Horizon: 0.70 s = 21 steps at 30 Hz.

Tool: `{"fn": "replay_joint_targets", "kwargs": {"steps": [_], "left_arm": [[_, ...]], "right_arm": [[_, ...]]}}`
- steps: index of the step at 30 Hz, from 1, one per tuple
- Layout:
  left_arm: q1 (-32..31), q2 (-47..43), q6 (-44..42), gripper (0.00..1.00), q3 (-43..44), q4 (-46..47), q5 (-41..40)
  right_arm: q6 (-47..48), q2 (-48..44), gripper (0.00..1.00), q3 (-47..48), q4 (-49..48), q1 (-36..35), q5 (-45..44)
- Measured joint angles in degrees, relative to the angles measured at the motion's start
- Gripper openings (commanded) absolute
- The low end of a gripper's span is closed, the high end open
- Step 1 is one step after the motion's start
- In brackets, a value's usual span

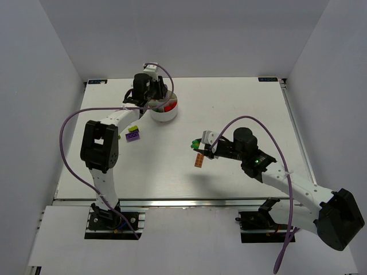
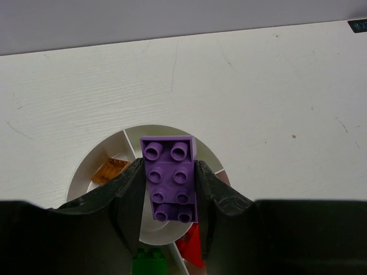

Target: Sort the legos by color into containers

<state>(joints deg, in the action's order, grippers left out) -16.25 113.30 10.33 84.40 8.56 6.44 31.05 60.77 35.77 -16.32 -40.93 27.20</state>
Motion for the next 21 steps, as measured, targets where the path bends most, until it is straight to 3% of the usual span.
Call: {"fn": "replay_joint_targets", "kwargs": {"steps": [15,21], "left_arm": [[0.0,0.0,0.0,0.5,0.0,-1.0,-1.1],[0.0,0.0,0.0,0.57,0.0,-1.6,-1.6]], "right_arm": [[0.0,-0.6,0.0,0.0,0.1,0.0,0.0],[0.0,-0.8,0.0,0.0,0.2,0.0,0.0]]}}
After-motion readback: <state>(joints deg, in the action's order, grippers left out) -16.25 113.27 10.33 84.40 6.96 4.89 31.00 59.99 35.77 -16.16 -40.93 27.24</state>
